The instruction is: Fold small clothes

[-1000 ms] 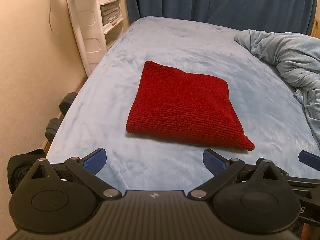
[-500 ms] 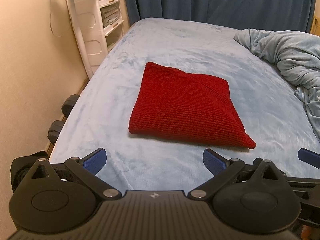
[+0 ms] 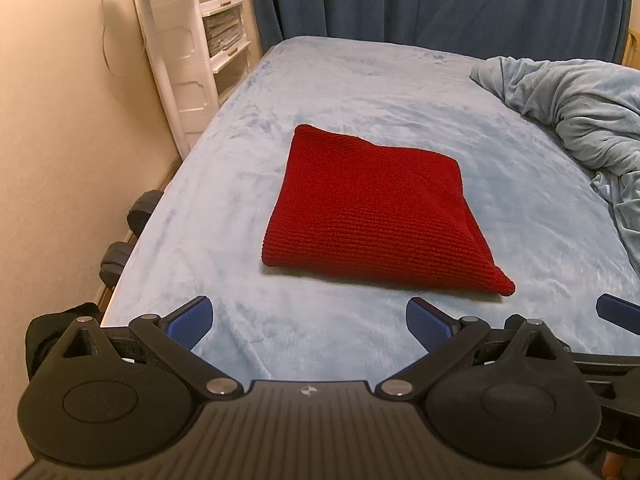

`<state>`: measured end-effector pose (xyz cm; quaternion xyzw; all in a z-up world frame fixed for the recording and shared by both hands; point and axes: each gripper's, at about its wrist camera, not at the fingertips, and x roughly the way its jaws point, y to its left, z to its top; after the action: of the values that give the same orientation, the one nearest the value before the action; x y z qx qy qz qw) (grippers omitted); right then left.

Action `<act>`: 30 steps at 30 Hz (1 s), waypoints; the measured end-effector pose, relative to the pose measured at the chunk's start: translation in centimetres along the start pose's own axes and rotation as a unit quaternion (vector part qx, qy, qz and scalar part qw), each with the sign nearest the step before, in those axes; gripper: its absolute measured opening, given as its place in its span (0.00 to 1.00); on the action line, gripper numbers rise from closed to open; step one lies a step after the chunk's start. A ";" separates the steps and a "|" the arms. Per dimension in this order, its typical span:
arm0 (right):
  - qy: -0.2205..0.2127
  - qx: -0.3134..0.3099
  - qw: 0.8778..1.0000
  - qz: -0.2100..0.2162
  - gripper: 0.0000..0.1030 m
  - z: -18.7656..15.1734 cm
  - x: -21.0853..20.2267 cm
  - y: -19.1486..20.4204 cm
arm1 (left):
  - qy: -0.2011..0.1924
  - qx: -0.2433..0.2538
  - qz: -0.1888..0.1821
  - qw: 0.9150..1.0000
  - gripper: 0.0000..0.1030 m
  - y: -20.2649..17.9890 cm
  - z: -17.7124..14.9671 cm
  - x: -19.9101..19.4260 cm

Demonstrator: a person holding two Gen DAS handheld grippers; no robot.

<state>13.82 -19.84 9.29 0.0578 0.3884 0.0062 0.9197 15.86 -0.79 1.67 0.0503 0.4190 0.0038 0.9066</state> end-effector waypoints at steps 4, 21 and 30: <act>0.001 -0.002 1.000 0.001 0.97 0.1 0.0 0.2 | 0.000 0.001 0.000 1.000 1.00 0.0 0.0 0.0; 0.001 -0.003 1.000 0.001 0.97 0.1 0.1 0.4 | 0.000 0.006 0.007 1.000 1.00 0.1 -0.2 0.1; 0.002 -0.003 1.000 0.001 0.97 0.0 0.1 0.4 | -0.004 0.010 0.022 1.000 1.00 0.1 -0.2 0.1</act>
<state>13.95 -19.44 9.28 0.0555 0.3898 0.0087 0.9192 15.78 -0.71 1.52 0.0684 0.4143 0.0193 0.9074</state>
